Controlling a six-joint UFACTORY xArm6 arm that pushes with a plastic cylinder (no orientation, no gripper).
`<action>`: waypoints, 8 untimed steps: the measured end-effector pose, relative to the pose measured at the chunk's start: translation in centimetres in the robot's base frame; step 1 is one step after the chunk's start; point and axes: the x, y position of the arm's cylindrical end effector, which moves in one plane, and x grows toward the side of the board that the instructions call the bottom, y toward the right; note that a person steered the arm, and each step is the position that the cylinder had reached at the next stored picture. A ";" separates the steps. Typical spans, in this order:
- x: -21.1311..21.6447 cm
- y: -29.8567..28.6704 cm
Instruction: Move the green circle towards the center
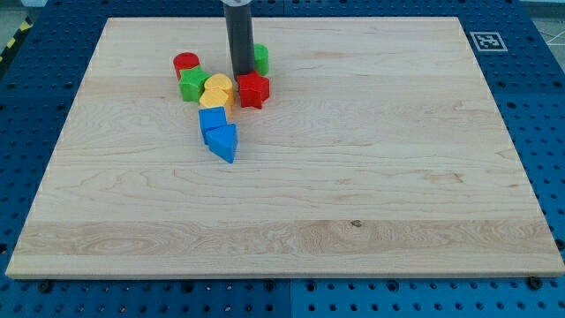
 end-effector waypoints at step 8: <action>-9.1 2.1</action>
